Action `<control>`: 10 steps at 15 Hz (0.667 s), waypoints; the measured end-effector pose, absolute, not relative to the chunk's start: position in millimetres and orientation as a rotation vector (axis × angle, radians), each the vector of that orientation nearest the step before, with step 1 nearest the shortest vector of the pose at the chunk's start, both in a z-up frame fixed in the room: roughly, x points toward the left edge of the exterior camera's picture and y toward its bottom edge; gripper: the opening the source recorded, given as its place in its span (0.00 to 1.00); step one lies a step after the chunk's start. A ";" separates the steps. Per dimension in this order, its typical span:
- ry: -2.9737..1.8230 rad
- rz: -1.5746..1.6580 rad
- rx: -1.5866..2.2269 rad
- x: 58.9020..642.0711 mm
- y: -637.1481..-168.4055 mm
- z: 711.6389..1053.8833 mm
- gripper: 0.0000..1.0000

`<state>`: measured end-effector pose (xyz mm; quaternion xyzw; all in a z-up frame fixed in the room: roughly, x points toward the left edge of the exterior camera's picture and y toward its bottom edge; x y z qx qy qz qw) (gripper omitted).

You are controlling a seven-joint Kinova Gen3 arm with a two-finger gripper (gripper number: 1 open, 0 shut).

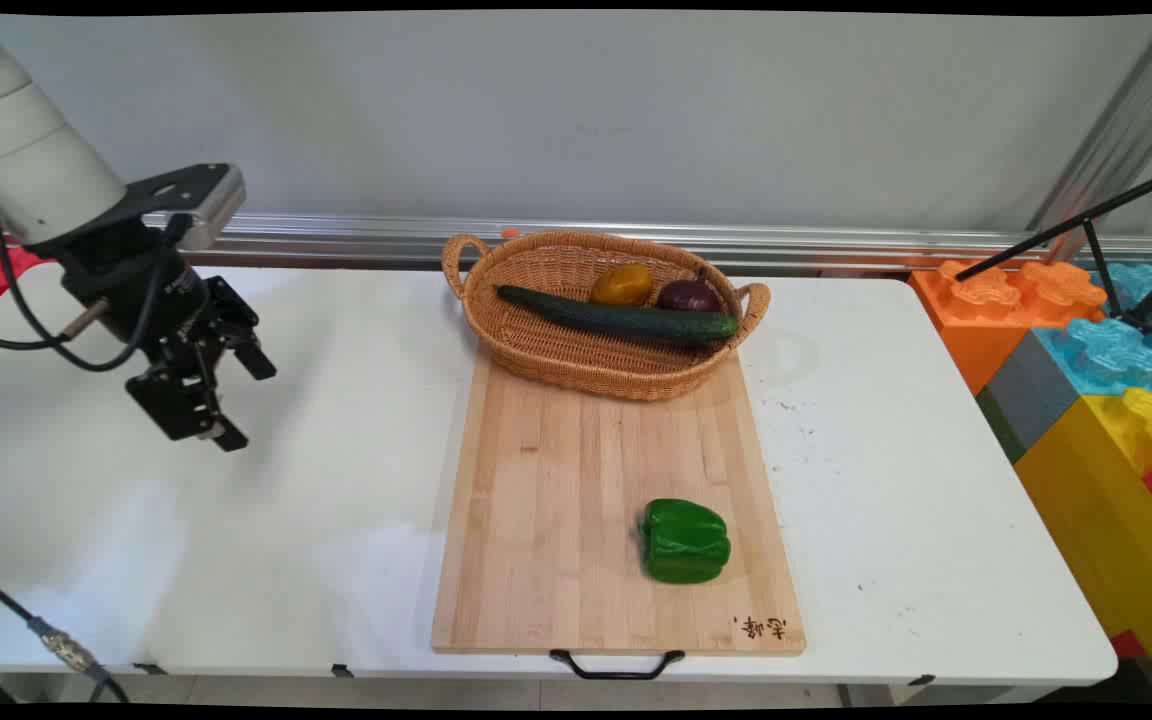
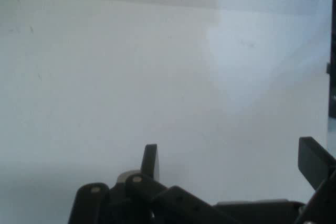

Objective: Pick up the potato from the vegetable basket

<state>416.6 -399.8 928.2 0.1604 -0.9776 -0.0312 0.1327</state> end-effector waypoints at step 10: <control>-2.719 0.171 0.555 347.8 -471.8 935.4 1.00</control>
